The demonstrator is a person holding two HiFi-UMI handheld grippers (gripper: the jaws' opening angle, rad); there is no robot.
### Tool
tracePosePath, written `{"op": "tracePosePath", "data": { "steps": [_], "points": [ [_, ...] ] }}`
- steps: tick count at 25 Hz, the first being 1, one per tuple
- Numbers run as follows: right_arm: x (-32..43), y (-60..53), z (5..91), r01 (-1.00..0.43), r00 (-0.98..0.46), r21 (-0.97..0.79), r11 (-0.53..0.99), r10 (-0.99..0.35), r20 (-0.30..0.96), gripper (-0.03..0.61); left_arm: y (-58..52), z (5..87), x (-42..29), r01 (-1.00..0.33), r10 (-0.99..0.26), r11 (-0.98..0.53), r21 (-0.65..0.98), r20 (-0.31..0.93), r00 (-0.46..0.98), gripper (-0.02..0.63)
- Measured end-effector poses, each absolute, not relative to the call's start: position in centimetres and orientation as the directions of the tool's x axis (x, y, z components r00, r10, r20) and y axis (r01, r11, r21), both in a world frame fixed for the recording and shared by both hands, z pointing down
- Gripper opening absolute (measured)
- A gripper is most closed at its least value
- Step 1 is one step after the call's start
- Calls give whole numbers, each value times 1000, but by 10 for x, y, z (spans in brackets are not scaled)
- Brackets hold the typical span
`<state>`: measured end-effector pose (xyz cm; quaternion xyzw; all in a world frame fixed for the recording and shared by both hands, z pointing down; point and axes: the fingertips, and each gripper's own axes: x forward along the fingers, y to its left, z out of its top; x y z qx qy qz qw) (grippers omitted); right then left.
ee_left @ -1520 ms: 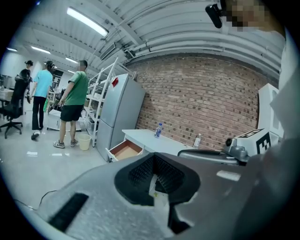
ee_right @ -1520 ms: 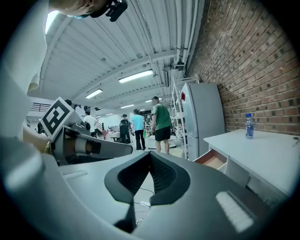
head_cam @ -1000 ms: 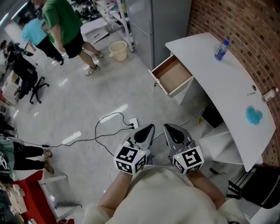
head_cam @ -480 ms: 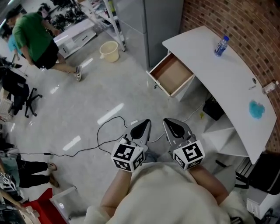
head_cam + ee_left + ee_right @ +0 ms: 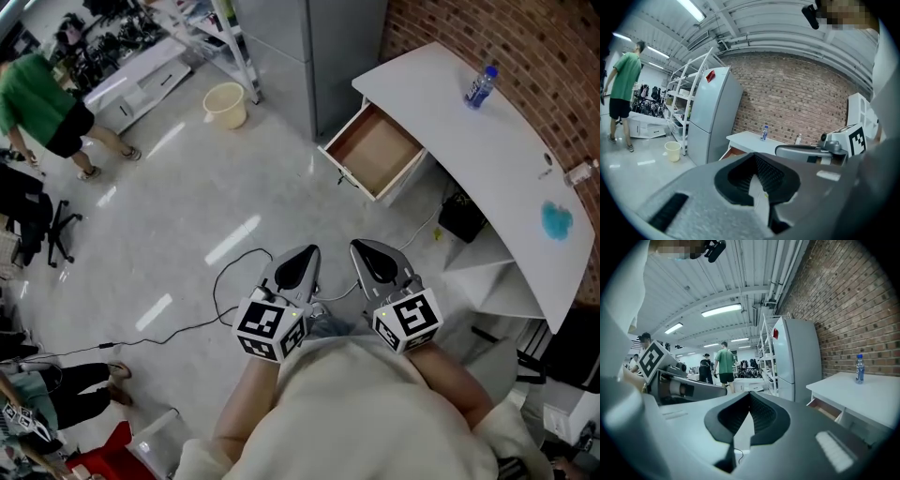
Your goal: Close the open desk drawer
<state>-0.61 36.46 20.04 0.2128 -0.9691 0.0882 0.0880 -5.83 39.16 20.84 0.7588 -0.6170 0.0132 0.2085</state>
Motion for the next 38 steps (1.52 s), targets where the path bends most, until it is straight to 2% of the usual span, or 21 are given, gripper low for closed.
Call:
{"op": "tracePosePath", "data": {
  "steps": [9, 22, 30, 38],
  "points": [
    [-48, 364, 211, -459, -877, -133, 878, -424, 224, 3, 396, 219, -111, -939, -925, -159, 305, 285, 250, 3],
    [-55, 348, 224, -471, -870, -171, 865, -424, 251, 3, 380, 229, -136, -933, -930, -120, 339, 290, 224, 3],
    [-83, 288, 224, -442, -885, -157, 883, -400, 240, 3, 332, 234, -160, -935, -937, -86, 343, 292, 193, 3],
    [-106, 216, 221, -443, -889, -169, 880, -407, 212, 3, 260, 237, -175, -930, -927, -119, 348, 297, 230, 3]
  ]
}}
